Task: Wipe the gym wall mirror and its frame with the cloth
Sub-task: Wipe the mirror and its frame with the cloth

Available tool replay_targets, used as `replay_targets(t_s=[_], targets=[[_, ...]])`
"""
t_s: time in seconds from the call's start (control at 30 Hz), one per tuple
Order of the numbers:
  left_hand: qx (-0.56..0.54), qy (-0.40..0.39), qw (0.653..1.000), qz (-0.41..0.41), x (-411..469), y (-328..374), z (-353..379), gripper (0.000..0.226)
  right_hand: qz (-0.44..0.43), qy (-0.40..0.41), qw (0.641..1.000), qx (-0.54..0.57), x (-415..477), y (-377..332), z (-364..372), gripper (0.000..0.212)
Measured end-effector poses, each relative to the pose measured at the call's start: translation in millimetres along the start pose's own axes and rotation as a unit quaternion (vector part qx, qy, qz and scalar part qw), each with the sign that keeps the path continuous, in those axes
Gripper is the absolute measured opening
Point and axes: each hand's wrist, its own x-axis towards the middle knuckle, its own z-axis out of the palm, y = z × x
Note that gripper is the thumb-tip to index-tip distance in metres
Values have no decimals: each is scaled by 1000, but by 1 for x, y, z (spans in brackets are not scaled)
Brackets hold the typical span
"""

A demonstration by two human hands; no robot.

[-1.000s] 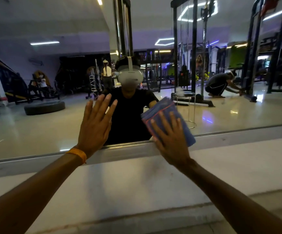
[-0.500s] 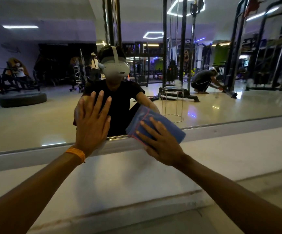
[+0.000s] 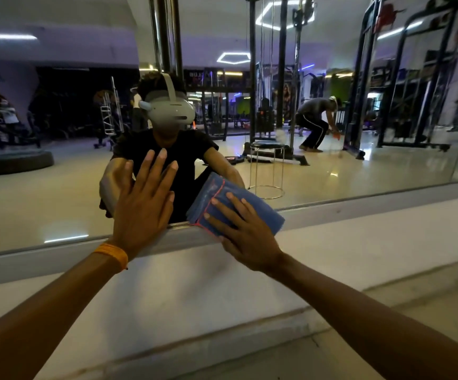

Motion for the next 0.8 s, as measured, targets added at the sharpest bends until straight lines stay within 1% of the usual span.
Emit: replay_targets(t_s=[0.03,0.07,0.13,0.17,0.23,0.27,0.3,0.33,0.4,0.43,0.47,0.5,0.53,0.6,0.63,0.67,0.7,0.73,0.77,0.8], targets=[[-1,2,1000,-1,3,0,0,61,8,0,1000,-7,0,9,-3,55],[-1,3,1000,-4,6,-1,0,61,34,14,999,-12,-1,20,-8,55],[1,6,1000,-17,13,-1,-1,62,134,61,989,-16,-1,45,-20,57],[-1,8,1000,-20,17,-1,-1,62,199,91,976,-10,-1,55,-25,59],[-2,14,1000,-17,26,0,-1,62,322,156,934,15,12,52,-28,60],[-1,15,1000,-13,31,0,-1,62,356,171,918,19,23,40,-24,61],[0,15,1000,-9,35,0,0,63,360,161,919,19,34,24,-18,61],[2,17,1000,-6,39,0,0,63,331,133,934,15,40,9,-12,60],[12,25,1000,0,46,-2,1,64,234,83,969,0,44,-1,-10,59],[17,28,999,4,50,-4,0,64,207,83,975,-3,45,11,-14,59],[22,30,999,7,54,-7,-1,65,213,104,971,0,49,30,-21,59],[27,30,999,11,58,-10,-2,66,250,137,958,-9,54,52,-30,59],[33,30,999,17,62,-14,-3,67,314,178,932,-27,62,76,-39,62],[40,31,998,29,73,-20,-9,68,455,237,857,-56,84,111,-62,75],[41,34,998,31,80,-23,-12,68,502,254,824,-62,97,115,-68,82],[42,38,998,29,89,-27,-16,68,516,267,812,-60,110,107,-69,84],[44,42,998,23,99,-30,-19,69,489,265,829,-52,119,91,-65,81],[49,46,998,18,108,-33,-22,70,427,239,871,-45,122,69,-57,73],[55,49,997,14,116,-35,-24,70,336,197,920,-44,118,47,-47,65],[62,52,997,15,122,-37,-26,70,244,155,956,-43,110,31,-39,60]])
